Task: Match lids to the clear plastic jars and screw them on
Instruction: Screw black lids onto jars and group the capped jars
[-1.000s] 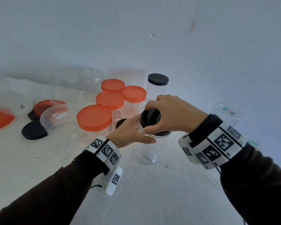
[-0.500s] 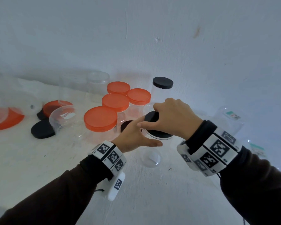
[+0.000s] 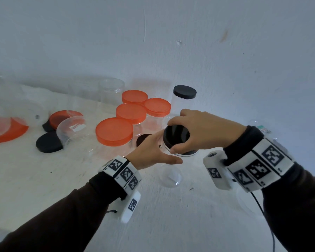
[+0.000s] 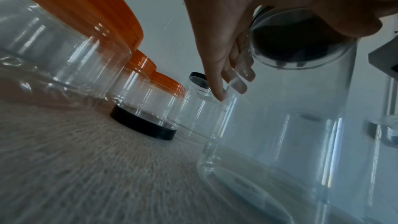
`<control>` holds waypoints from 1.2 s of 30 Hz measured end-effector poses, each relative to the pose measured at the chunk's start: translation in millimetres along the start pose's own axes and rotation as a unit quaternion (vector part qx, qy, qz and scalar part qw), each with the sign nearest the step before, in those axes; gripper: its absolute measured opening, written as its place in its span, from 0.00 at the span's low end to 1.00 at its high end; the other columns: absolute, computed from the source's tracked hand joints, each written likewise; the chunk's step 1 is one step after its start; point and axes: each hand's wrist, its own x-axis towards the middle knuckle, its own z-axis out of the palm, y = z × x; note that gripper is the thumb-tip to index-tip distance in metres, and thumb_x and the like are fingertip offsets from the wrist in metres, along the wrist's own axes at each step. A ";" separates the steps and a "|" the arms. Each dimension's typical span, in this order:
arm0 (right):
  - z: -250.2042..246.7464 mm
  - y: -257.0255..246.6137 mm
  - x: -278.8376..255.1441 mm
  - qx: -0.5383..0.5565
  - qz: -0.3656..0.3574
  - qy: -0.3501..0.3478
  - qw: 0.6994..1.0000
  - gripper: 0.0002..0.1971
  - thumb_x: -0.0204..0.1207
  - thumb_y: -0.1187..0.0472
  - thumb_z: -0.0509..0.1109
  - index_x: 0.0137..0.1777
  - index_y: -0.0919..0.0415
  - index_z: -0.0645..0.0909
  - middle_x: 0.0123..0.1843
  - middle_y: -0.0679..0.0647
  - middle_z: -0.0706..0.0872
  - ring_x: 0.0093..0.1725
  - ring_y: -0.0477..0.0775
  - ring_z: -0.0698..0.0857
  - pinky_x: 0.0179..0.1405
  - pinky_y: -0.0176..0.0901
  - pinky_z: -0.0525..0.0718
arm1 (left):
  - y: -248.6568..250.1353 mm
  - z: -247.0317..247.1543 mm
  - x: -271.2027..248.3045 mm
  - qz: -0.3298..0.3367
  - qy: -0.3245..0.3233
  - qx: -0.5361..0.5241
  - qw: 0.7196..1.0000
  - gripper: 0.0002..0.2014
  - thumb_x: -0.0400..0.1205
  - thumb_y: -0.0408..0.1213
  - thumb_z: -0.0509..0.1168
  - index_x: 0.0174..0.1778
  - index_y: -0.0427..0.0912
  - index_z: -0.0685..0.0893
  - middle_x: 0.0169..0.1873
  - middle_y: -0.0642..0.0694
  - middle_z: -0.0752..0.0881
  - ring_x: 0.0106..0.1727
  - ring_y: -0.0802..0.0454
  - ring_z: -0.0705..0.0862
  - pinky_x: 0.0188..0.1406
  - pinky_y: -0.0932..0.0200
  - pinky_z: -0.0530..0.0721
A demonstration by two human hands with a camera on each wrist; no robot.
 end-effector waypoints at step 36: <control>-0.5 17.9 -2.6 0.072 -0.064 -0.035 0.995 0.36 0.65 0.39 0.74 0.74 0.40 0.67 0.64 0.44 0.72 0.62 0.45 0.74 0.61 0.40 0.76 | 3.4 -5.7 2.1 -0.018 -0.050 -0.026 0.998 0.32 0.66 0.25 0.77 0.64 0.49 0.74 0.53 0.62 0.82 0.54 0.78 0.79 0.50 0.82 0.73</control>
